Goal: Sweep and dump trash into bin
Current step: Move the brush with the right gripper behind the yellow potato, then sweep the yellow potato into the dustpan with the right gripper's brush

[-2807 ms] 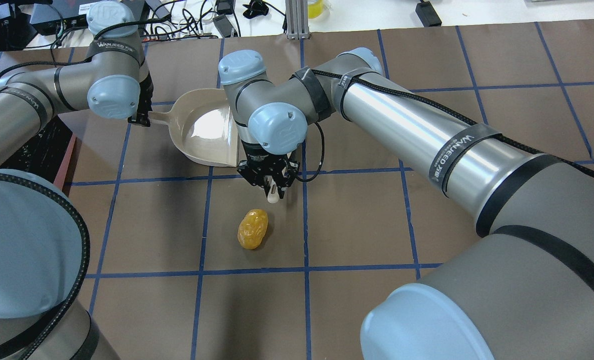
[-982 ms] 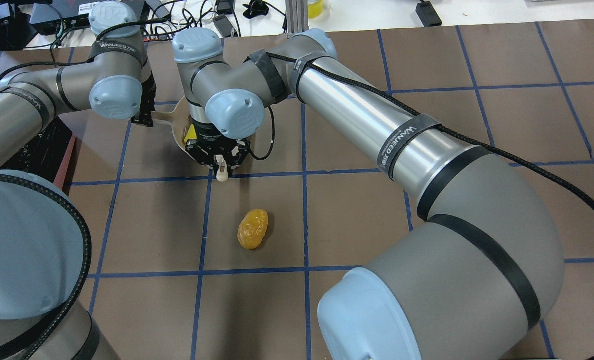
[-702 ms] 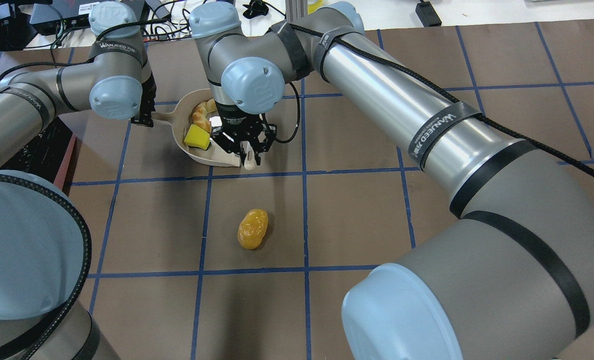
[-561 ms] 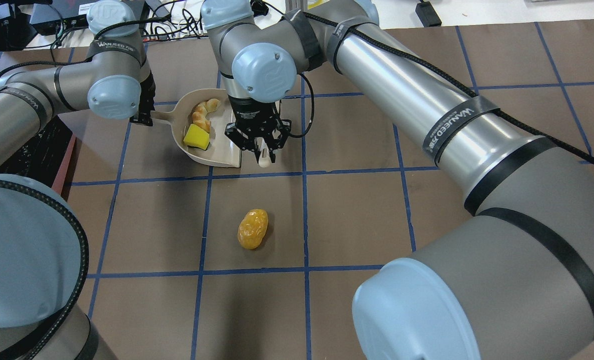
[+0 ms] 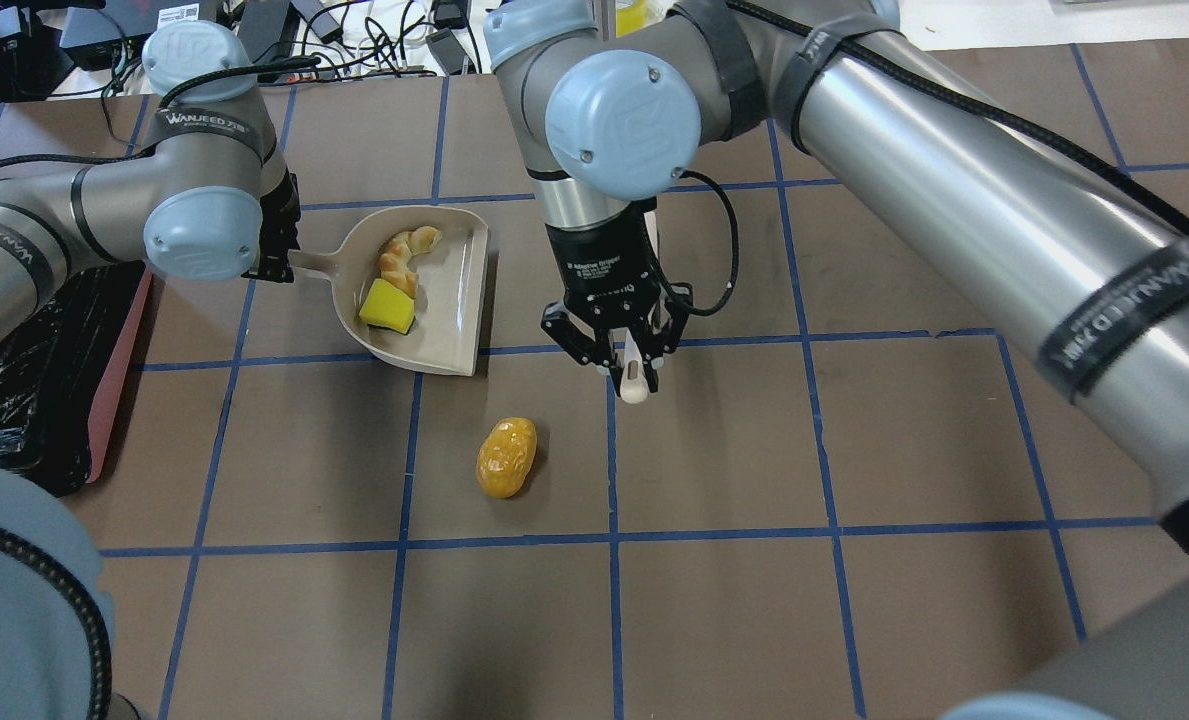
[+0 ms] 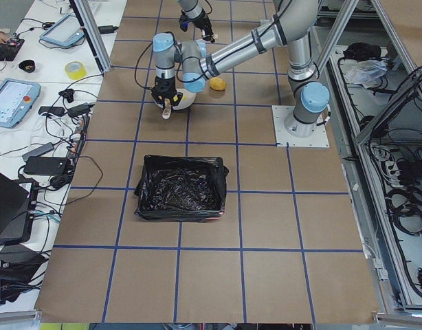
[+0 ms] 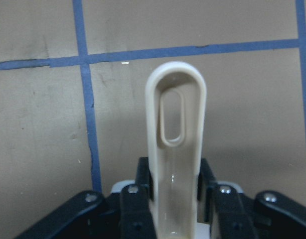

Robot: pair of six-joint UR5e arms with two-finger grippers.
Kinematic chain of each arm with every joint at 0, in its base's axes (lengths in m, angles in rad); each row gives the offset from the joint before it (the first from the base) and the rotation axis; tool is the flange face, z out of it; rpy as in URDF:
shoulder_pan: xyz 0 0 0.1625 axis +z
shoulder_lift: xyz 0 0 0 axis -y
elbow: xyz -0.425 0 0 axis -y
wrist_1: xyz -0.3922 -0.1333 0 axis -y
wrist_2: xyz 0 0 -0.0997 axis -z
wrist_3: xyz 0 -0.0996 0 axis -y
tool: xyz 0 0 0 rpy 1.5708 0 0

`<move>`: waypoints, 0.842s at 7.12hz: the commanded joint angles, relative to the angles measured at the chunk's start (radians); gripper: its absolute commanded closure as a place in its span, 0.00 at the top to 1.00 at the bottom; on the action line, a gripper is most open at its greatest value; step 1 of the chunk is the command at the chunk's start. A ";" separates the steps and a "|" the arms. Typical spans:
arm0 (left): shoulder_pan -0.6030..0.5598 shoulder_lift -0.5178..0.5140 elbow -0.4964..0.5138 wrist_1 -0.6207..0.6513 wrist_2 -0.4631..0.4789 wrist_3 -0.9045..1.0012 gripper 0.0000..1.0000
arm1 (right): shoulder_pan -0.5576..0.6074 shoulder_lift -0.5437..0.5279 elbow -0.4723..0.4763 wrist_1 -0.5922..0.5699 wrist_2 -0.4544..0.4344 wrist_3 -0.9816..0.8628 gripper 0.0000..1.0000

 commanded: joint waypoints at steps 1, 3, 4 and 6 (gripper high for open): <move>0.018 0.102 -0.124 0.024 -0.001 0.033 0.00 | 0.026 -0.172 0.311 -0.141 0.097 0.124 0.00; 0.070 0.188 -0.235 0.047 -0.003 0.091 0.00 | 0.212 -0.127 0.425 -0.410 0.124 0.356 0.00; 0.071 0.230 -0.301 0.082 -0.003 0.092 0.00 | 0.268 -0.077 0.418 -0.431 0.148 0.367 0.00; 0.065 0.290 -0.411 0.136 -0.027 0.053 0.00 | 0.288 -0.067 0.415 -0.470 0.198 0.428 0.00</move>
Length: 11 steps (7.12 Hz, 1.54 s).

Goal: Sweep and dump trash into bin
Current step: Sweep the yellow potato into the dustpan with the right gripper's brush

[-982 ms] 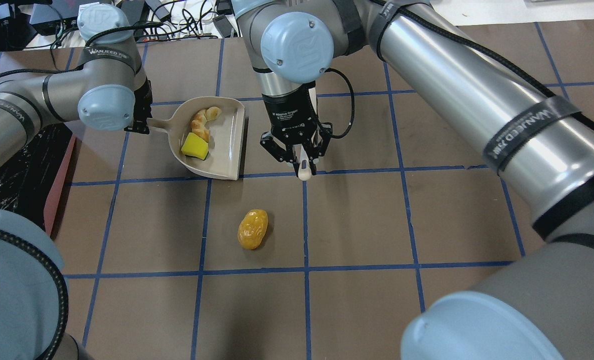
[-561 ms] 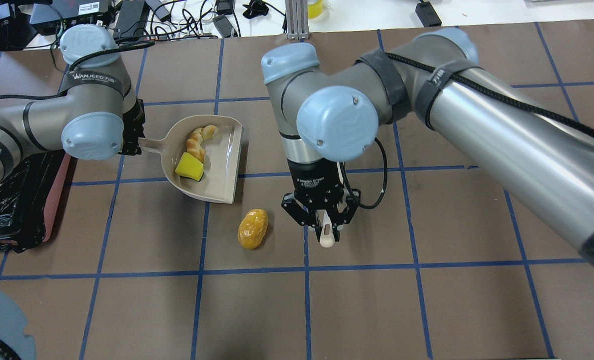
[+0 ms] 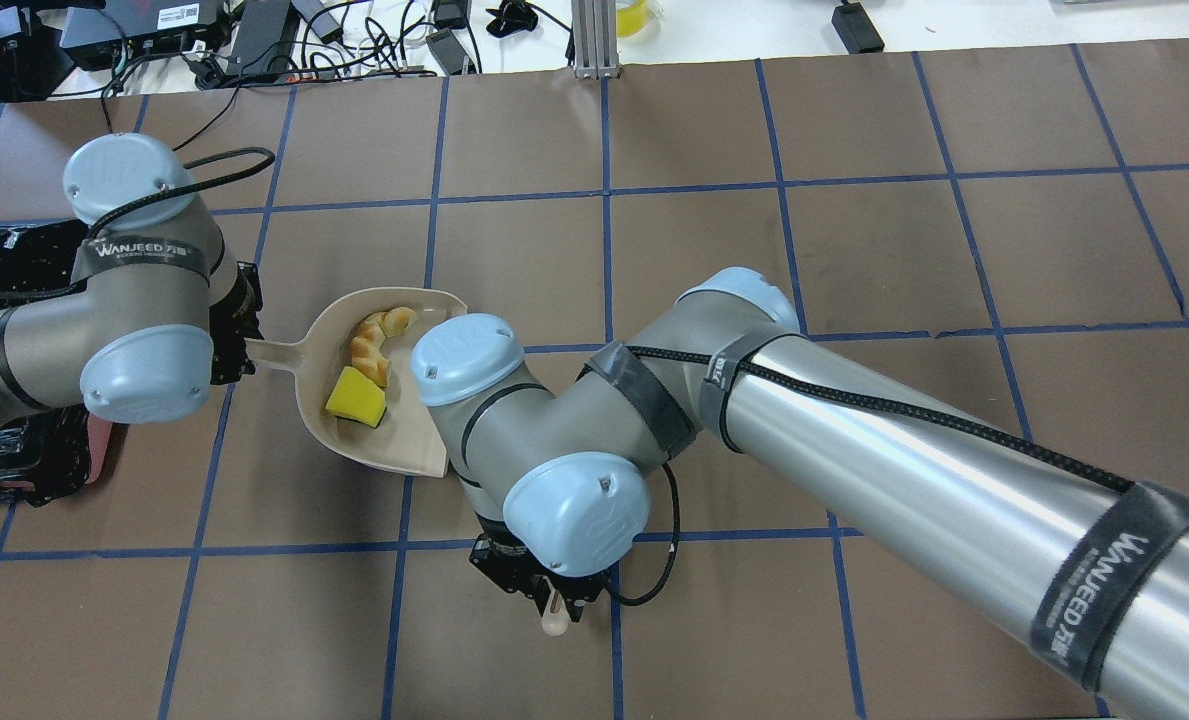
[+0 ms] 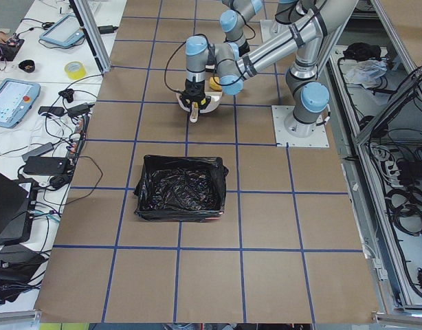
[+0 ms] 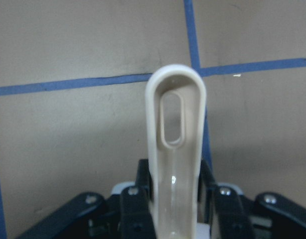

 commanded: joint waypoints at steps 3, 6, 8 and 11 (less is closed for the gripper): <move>-0.009 0.059 -0.152 0.108 -0.035 -0.067 0.00 | 0.024 0.029 0.002 -0.100 0.059 0.052 0.00; -0.020 0.026 -0.159 0.197 0.030 -0.069 0.00 | 0.042 0.072 -0.033 -0.177 0.068 0.042 0.00; -0.023 0.016 -0.160 0.197 0.029 -0.113 0.00 | 0.045 0.125 -0.108 -0.241 0.112 0.018 0.00; -0.026 0.015 -0.157 0.199 0.022 -0.125 0.00 | 0.045 0.178 -0.234 -0.283 0.200 0.013 0.00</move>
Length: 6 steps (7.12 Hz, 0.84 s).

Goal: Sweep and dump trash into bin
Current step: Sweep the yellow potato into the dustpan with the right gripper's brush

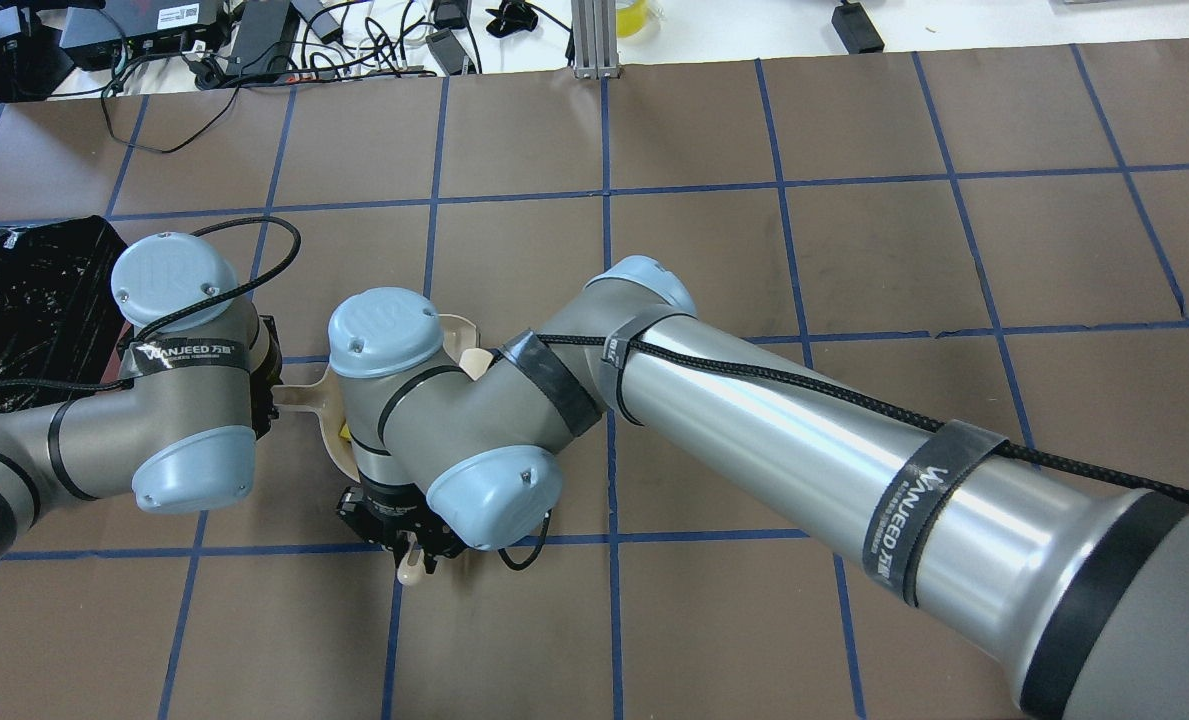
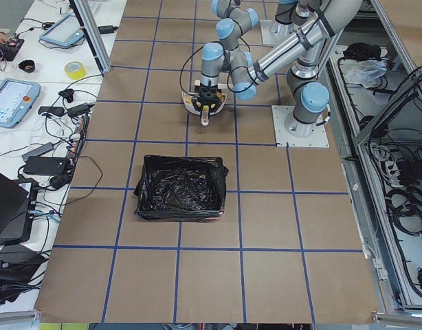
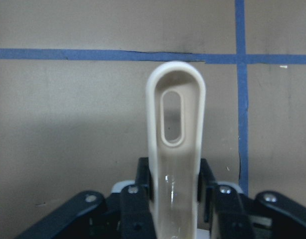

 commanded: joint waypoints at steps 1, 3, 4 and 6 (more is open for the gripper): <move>-0.002 -0.001 0.001 0.000 -0.005 -0.015 0.00 | 0.000 0.025 -0.062 -0.003 0.021 -0.005 0.00; -0.002 -0.001 0.006 0.000 -0.009 -0.010 0.00 | -0.035 0.018 -0.062 0.087 -0.090 -0.161 0.00; -0.002 -0.001 0.012 -0.001 -0.040 -0.010 0.00 | -0.082 0.012 -0.061 0.137 -0.125 -0.206 0.00; -0.002 -0.001 0.013 -0.003 -0.061 -0.012 0.00 | -0.202 -0.071 -0.064 0.289 -0.190 -0.410 0.00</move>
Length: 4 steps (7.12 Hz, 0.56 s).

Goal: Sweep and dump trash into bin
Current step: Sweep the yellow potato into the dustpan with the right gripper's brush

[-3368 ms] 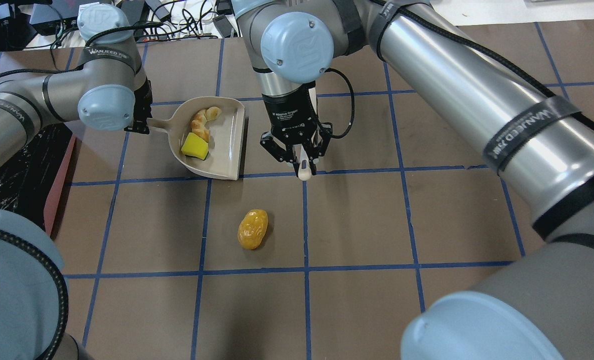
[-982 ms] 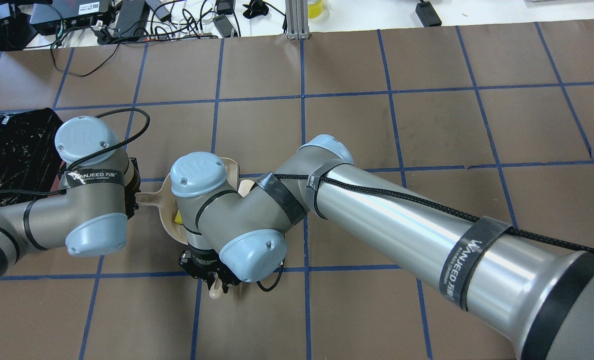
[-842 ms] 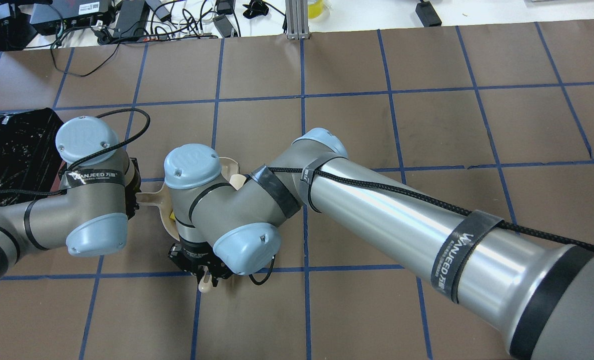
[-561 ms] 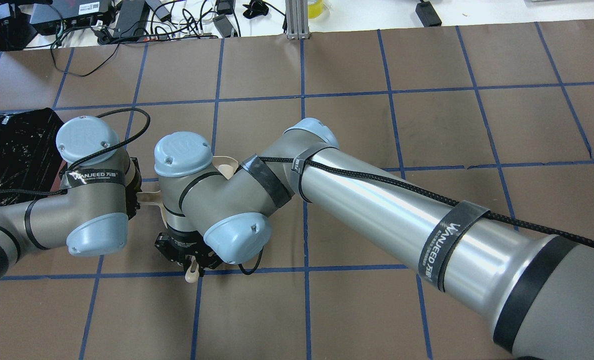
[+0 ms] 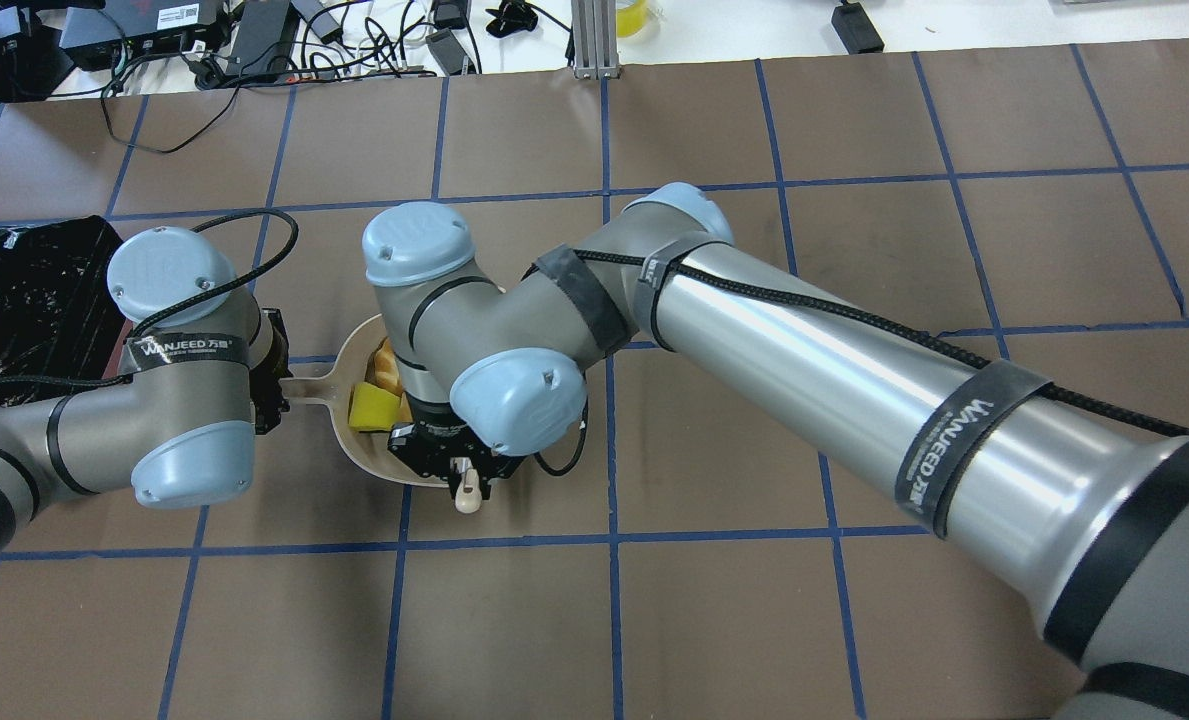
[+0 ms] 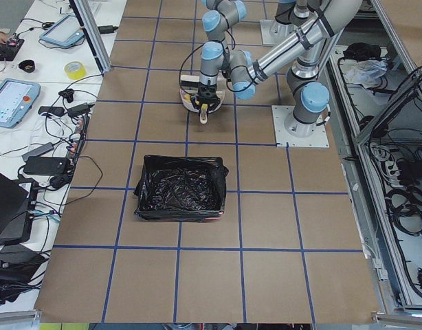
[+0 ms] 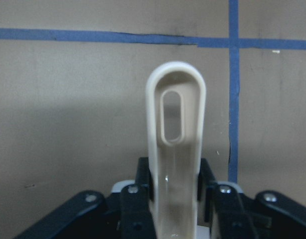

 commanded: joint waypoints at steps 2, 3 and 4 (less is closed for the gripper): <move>0.002 0.008 0.010 -0.028 -0.056 0.001 0.00 | -0.260 -0.122 -0.002 0.249 -0.134 -0.367 0.00; 0.008 0.017 0.053 -0.103 -0.082 0.001 0.00 | -0.339 -0.155 0.001 0.269 -0.201 -0.421 0.00; 0.021 0.024 0.148 -0.275 -0.160 0.001 0.00 | -0.411 -0.163 -0.005 0.270 -0.235 -0.484 0.00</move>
